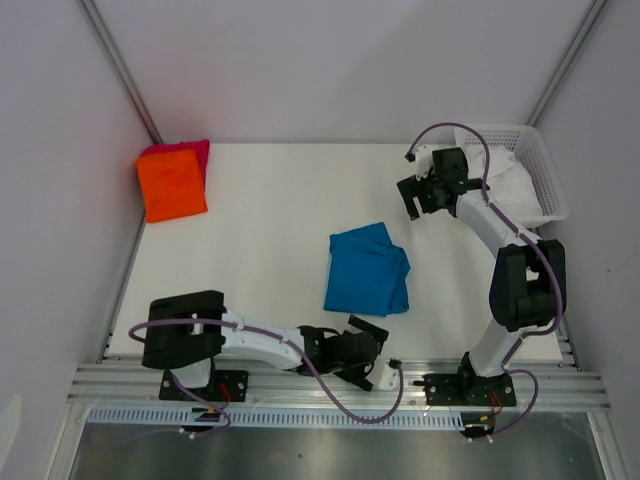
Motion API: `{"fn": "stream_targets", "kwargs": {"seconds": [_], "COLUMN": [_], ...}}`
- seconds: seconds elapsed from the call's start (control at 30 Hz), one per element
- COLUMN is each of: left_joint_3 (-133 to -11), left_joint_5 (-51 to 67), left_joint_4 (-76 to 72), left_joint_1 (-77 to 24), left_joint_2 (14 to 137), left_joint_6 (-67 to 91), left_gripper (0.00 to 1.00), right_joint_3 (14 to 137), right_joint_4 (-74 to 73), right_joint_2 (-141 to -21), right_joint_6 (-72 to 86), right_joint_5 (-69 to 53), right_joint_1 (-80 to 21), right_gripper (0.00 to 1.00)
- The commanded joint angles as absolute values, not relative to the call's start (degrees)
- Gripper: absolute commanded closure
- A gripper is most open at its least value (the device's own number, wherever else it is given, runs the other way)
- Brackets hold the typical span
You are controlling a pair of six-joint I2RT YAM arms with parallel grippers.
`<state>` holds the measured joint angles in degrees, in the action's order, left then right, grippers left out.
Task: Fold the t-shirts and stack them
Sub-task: Fold the tshirt, then neatly place the folded tshirt to the corner
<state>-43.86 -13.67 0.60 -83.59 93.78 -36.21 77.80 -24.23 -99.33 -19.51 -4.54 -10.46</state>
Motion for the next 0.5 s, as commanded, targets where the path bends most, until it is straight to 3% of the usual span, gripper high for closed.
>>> {"fn": "stream_targets", "kwargs": {"seconds": [0.0,0.27,0.47], "left_joint_3": [-47.46,-50.63,-48.16], "left_joint_5": [-22.23,-23.11,-19.43], "left_joint_4": [-10.10,-16.60,-10.67], "left_joint_1": [-81.83,-74.62,-72.16], "left_joint_2": [99.83,107.57,100.04], "left_joint_6": [-41.48,-44.29,-44.65], "left_gripper": [0.01,0.01,0.01], "right_joint_3": [76.91,76.20,76.02], "right_joint_4": [-21.89,-21.09,-20.83], "right_joint_2": [-97.91,-97.91,-97.82], "right_joint_6": [-19.25,-19.77,-20.13], "right_joint_5": [-2.90,-1.67,-0.44], "right_joint_1": [-11.42,-12.39,-13.71], "right_gripper": [0.13,0.13,0.13]}}
